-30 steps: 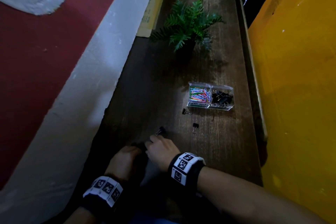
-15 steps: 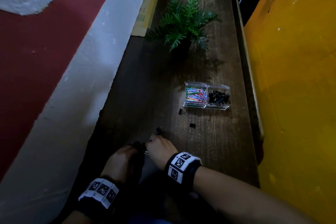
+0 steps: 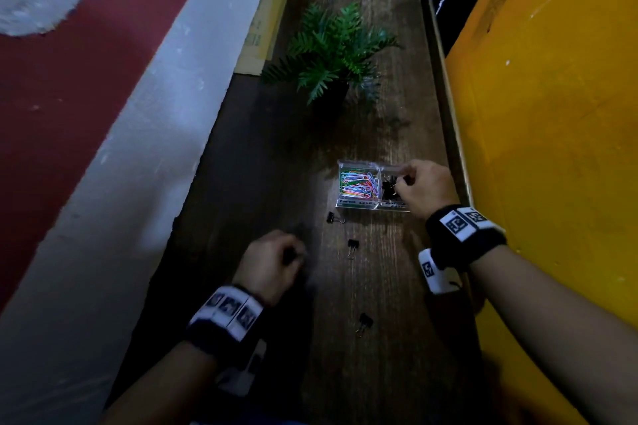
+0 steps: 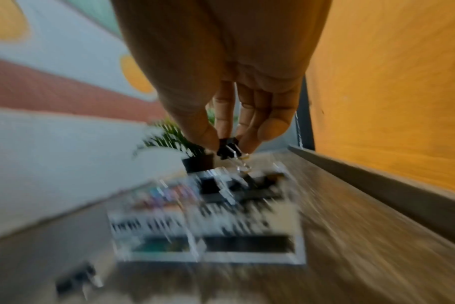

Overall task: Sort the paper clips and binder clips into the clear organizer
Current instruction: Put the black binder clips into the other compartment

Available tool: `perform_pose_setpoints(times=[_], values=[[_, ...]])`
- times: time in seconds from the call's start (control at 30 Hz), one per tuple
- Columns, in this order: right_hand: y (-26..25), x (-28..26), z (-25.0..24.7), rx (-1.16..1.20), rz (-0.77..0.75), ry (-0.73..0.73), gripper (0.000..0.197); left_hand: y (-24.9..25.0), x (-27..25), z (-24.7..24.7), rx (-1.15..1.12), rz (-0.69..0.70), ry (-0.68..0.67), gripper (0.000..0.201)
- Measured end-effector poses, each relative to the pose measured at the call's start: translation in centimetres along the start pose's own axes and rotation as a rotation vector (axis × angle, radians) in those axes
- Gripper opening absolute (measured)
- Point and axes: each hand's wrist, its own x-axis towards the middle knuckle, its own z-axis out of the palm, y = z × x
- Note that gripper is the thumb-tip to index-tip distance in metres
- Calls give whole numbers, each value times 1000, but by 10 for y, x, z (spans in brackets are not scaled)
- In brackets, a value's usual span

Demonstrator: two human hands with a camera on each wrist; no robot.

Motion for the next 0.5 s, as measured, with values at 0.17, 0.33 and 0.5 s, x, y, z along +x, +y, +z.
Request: perform_pose_setpoints(times=[0.17,0.33,0.5], values=[[19,-7,12,-116,-6,-37,17,69,90,14,13,190,-23,7],[33,-29,6,-76,-35,78,26,116,147,41,176,256,-170,6],[39,-97,19,46,-160,-59,19,126,163,64,367,277,-348,8]])
